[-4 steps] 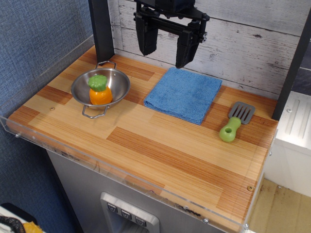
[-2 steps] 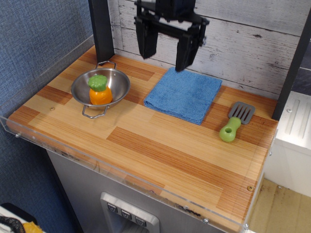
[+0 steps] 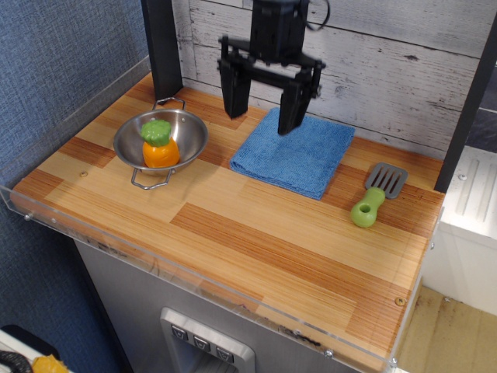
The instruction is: Bring the blue rectangle near the front edge.
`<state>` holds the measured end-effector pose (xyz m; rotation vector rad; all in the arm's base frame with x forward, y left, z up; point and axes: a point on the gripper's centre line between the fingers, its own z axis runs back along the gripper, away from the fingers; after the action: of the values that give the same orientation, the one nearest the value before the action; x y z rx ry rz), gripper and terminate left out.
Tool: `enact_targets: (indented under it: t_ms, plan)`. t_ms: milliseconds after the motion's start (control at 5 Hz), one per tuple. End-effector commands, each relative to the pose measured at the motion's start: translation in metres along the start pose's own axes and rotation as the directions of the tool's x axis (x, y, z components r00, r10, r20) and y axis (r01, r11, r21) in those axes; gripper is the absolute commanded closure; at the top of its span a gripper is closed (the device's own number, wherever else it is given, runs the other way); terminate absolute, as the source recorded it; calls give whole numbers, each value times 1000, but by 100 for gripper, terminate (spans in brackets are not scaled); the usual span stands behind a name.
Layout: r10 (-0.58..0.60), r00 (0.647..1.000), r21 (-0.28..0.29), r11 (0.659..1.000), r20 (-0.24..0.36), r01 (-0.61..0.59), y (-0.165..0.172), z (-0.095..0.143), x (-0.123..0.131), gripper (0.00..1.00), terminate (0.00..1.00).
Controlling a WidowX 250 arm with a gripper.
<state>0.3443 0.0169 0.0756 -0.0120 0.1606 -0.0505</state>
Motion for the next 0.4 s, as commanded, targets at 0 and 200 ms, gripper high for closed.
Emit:
enact_targets:
  t_ms: [0, 200]
  plan:
    - [41, 989, -31, 999, 140, -37, 6, -10, 18, 0, 0]
    - [42, 980, -18, 999, 196, -39, 3, -17, 22, 0, 0]
